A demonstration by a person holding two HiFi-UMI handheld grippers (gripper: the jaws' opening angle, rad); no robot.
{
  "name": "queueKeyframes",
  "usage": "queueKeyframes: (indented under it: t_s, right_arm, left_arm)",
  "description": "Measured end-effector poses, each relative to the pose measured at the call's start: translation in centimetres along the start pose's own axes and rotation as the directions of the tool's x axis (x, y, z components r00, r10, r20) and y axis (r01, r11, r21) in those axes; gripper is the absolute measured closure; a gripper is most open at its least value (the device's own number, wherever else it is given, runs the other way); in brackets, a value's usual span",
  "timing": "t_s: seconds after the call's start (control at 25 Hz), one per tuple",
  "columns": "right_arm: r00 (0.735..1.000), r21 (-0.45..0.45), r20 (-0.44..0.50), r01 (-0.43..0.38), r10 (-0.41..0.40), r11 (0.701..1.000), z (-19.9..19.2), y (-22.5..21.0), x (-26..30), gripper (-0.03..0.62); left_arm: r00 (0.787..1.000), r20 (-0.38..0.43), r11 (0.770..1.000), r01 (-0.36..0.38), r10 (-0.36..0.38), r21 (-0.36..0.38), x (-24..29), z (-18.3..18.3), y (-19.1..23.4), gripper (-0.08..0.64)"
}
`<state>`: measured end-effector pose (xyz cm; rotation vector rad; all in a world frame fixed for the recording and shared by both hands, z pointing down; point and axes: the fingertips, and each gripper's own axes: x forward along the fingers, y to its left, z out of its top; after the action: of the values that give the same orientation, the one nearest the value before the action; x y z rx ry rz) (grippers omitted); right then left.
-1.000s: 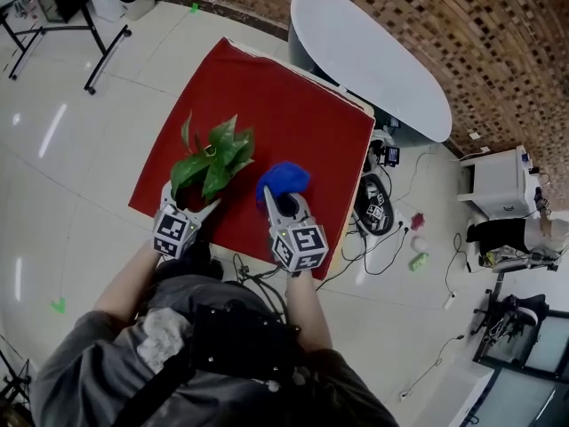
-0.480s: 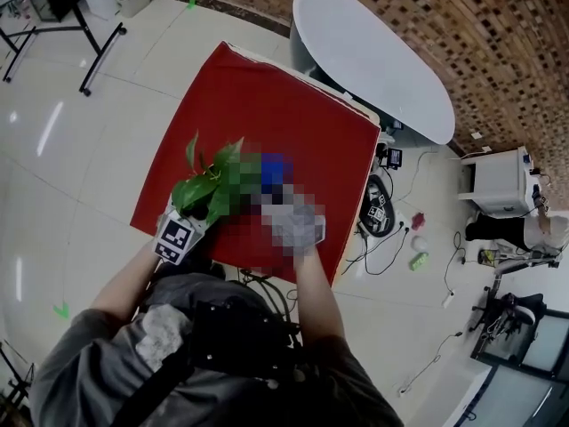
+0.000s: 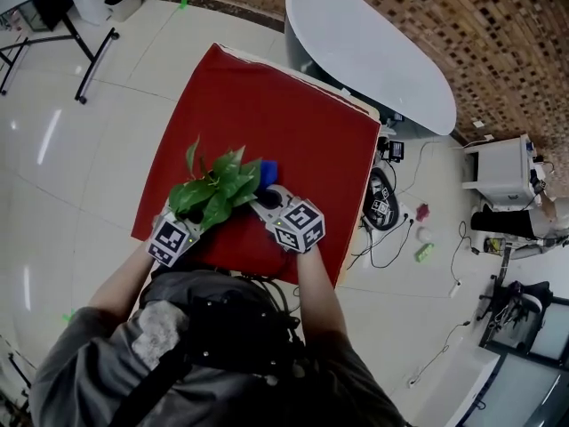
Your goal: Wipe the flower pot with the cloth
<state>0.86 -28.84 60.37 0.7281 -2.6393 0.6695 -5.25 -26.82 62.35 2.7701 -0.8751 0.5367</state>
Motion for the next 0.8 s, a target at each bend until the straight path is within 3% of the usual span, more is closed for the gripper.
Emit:
queueKeyframes:
  t_s: [0.2, 0.32, 0.6, 0.8]
  right_arm:
    - [0.999, 0.052, 0.016, 0.033, -0.034, 0.998, -0.9, 0.6, -0.5, 0.517]
    - [1.000, 0.035, 0.000, 0.019, -0.019, 0.999, -1.9, 1.7, -0.6, 0.517]
    - [0.999, 0.014, -0.048, 0.004, -0.003, 1.000, -3.7, 3.6, -0.5, 0.517]
    - [0.999, 0.034, -0.027, 0.029, -0.028, 0.999, -4.5, 3.4, -1.4, 0.517]
  left_arm:
    - [1.000, 0.007, 1.000, 0.020, -0.020, -0.016, 0.7, 0.3, 0.4, 0.160]
    - [0.999, 0.008, 0.999, 0.050, -0.050, -0.017, 1.3, 0.5, 0.7, 0.160]
    - [0.992, 0.006, 0.992, 0.124, -0.124, 0.033, 3.5, 1.2, 0.3, 0.160]
    - [0.985, 0.002, 0.983, 0.173, -0.174, 0.055, 4.3, 1.3, -0.3, 0.164]
